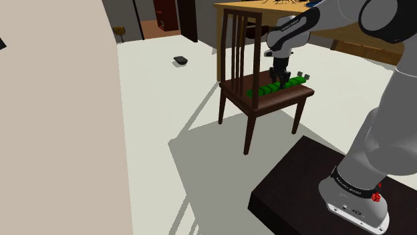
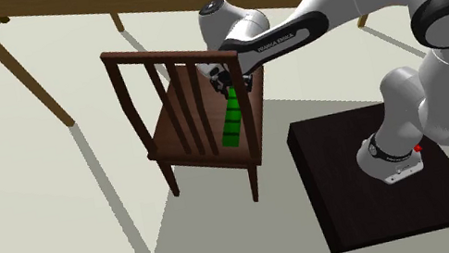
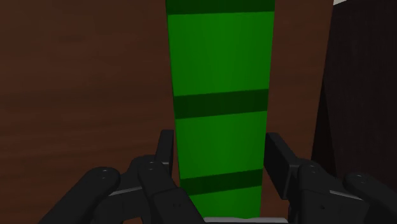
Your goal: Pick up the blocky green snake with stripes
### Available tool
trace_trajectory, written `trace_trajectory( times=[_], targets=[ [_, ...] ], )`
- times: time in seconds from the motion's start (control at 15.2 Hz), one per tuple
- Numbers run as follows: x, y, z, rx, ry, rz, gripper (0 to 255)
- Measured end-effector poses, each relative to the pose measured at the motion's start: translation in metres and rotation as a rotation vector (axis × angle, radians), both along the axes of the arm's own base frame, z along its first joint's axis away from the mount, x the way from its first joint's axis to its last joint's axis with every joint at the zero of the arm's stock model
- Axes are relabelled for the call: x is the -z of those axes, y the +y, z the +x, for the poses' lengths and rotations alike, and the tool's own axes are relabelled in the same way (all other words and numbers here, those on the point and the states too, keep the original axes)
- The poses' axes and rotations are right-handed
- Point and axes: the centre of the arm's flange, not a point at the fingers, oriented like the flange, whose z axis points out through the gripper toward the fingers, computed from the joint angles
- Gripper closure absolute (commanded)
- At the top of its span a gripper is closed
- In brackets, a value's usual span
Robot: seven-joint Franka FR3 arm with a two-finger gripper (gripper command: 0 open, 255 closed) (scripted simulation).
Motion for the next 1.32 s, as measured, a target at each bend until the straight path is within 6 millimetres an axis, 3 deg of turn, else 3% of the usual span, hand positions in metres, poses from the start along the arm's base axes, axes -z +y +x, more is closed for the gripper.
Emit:
trace_trajectory(
  times=[0.53, 1.32],
  targets=[
    [-0.002, 0.0, 0.0, 0.0, 0.0, 0.0, 255],
    [-0.064, 0.0, 0.0, 0.0, 0.001, 0.0, 255]
  ],
)
